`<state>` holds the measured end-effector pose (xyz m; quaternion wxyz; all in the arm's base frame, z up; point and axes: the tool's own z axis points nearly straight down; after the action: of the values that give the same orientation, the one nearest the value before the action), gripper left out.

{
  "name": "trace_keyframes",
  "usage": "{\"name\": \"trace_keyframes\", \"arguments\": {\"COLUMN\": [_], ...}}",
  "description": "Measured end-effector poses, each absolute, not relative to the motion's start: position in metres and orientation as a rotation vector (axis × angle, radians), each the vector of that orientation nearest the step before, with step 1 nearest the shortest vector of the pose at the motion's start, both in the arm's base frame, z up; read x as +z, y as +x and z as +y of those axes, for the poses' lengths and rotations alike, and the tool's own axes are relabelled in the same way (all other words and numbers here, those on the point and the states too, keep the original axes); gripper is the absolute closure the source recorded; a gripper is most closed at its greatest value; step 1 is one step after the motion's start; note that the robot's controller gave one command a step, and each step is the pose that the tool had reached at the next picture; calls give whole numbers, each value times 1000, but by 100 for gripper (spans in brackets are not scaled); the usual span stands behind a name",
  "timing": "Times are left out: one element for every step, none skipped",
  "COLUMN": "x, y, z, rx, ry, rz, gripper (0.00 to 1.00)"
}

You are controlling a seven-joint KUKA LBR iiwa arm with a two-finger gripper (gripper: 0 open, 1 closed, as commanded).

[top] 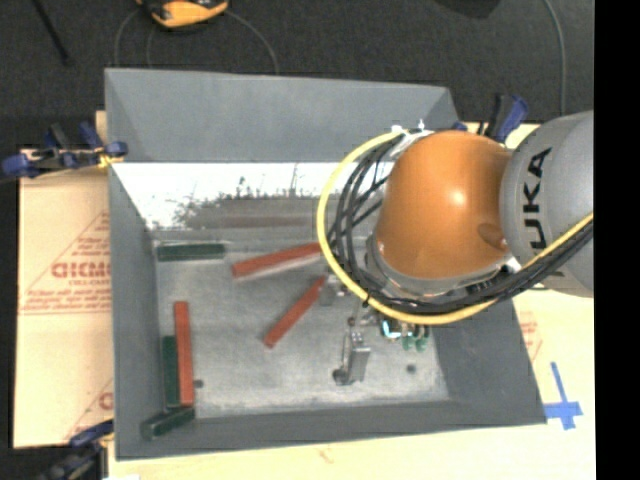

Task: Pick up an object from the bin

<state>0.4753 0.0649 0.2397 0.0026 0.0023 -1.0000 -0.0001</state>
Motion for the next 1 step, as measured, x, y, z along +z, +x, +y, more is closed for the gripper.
{"name": "trace_keyframes", "arguments": {"x": [244], "y": [477], "z": [65], "rx": [-2], "ry": [2], "rz": [-3145], "gripper": [0]}}
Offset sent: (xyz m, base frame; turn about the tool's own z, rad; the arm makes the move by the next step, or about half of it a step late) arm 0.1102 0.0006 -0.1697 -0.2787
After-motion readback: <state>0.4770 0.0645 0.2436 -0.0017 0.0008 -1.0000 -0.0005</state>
